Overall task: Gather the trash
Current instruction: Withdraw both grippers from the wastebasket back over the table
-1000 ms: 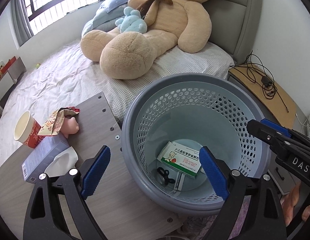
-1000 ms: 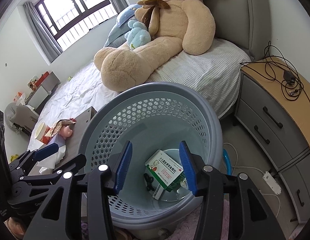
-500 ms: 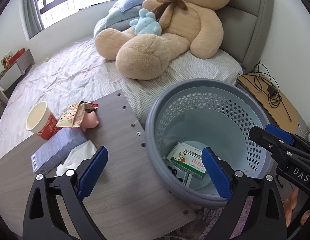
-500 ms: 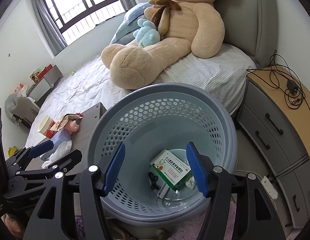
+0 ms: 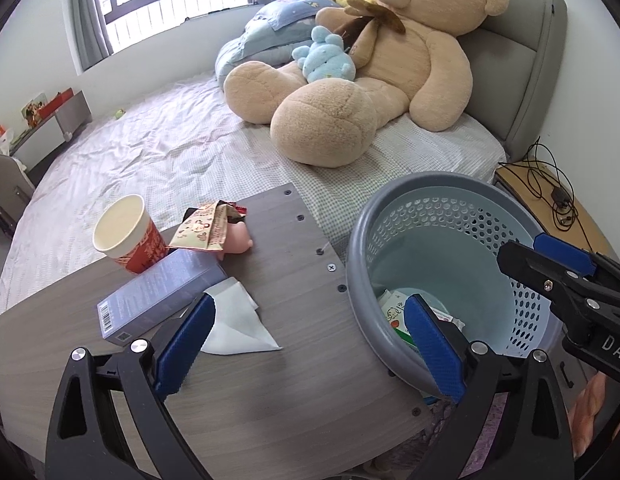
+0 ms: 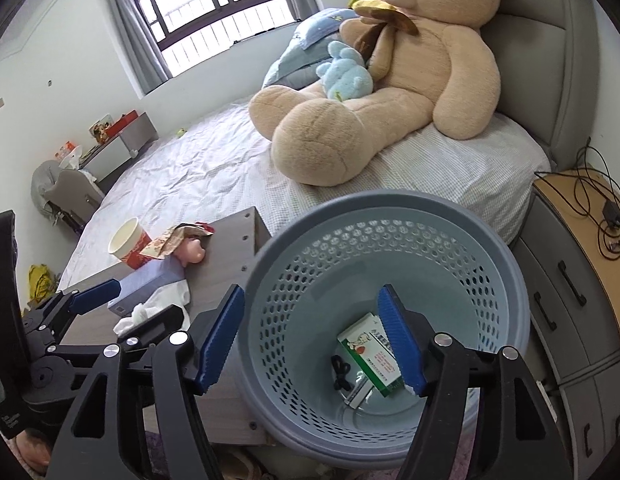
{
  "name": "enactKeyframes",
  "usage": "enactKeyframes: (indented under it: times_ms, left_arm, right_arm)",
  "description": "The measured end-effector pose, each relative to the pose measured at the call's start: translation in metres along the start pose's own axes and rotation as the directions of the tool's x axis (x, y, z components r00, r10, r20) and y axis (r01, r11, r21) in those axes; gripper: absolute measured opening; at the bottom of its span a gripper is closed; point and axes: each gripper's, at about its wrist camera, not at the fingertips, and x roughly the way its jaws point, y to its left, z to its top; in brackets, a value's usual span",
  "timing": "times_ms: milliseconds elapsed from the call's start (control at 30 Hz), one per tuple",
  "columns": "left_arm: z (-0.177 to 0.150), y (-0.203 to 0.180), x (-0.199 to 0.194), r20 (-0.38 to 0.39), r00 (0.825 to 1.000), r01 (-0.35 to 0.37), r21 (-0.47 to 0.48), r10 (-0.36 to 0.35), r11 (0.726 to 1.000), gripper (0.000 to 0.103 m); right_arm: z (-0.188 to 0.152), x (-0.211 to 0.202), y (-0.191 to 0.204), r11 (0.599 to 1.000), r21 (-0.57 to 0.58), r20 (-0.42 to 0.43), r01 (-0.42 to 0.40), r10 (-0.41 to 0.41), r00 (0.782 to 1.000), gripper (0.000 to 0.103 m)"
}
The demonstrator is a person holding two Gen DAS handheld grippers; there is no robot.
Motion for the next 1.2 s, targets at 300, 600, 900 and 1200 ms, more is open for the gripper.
enactKeyframes:
  times_ms: [300, 600, 900, 1200]
  left_arm:
    - [-0.006, 0.026, -0.024, 0.05, 0.999, 0.01, -0.02, -0.009, 1.0, 0.094]
    - [-0.018, 0.054, -0.045, 0.067, 0.997, -0.035, -0.034, 0.037, 0.999, 0.094]
    - [-0.028, 0.084, -0.04, 0.048, 0.996, -0.076, -0.1, 0.081, 0.992, 0.094]
    - [-0.045, 0.118, -0.029, 0.012, 0.993, -0.111, -0.15, 0.114, 0.982, 0.094]
  right_arm:
    - [0.009, 0.006, 0.029, 0.999, -0.037, -0.001, -0.005, 0.005, 1.0, 0.067]
    - [-0.001, 0.013, 0.04, 0.999, 0.014, 0.004, -0.039, 0.039, 0.999, 0.067]
    - [-0.005, 0.018, 0.051, 0.999, -0.006, -0.011, -0.041, 0.041, 0.999, 0.067]
    - [-0.021, 0.033, 0.068, 0.999, -0.025, -0.056, -0.045, 0.044, 0.997, 0.067]
